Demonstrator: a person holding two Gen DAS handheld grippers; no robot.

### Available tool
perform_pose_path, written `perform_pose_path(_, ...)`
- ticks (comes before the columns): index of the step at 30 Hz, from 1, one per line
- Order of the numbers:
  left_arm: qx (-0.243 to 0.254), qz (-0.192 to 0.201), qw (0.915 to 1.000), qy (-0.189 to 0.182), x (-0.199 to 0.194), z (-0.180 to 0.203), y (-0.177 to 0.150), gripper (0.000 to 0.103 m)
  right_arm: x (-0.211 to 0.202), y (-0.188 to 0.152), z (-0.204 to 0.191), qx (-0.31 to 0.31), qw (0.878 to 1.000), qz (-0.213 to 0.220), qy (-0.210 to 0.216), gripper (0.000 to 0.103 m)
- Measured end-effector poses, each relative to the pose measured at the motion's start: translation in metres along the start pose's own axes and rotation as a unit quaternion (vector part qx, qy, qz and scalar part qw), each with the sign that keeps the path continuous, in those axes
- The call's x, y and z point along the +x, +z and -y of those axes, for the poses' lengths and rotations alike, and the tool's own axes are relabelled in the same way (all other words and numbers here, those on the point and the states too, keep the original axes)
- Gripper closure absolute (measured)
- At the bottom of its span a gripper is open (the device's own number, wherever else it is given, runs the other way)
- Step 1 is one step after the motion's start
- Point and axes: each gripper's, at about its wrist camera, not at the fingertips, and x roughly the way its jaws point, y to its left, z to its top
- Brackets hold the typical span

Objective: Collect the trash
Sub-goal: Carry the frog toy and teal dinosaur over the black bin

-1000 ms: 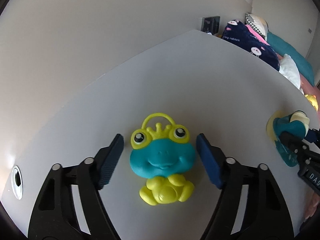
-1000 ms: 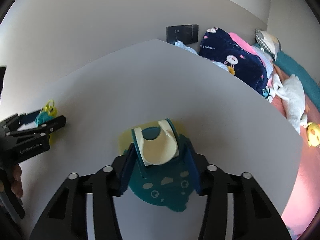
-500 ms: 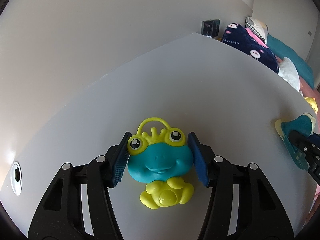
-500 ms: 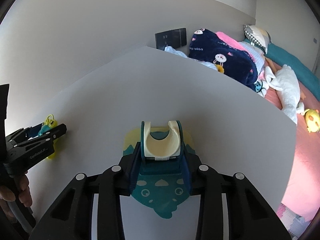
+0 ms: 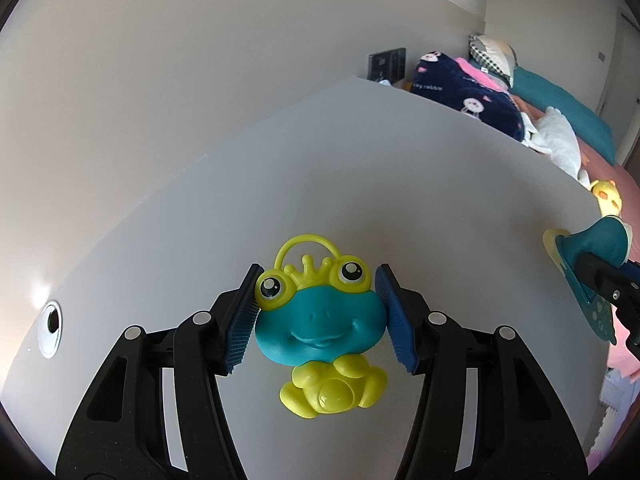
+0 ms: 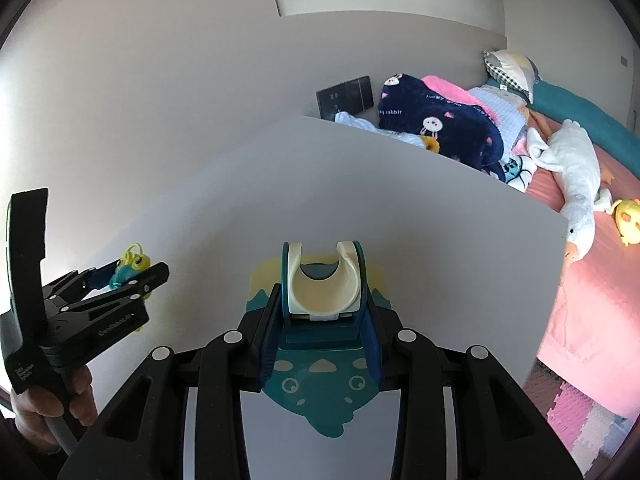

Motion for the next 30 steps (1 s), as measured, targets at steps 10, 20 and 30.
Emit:
perform_pose_path(10, 0.014, 0.014, 0.9996, -0.018, -0.04, 0.026, -0.014, 0.047, -0.052, -0.016, 0.013, 0.019, 0.999, 0.026, -0.004, 0.066)
perform_pose_path(20, 0.038, 0.023, 0.9978, -0.049, -0.066, 0.063, -0.031, 0.047, -0.092, -0.047, 0.034, 0.044, 0.998, 0.034, -0.02, 0.066)
perform_pose_path(30, 0.071, 0.022, 0.9947, -0.072, -0.079, 0.103, -0.046, 0.047, -0.12, -0.072, 0.058, 0.067, 0.996, 0.039, -0.034, 0.066)
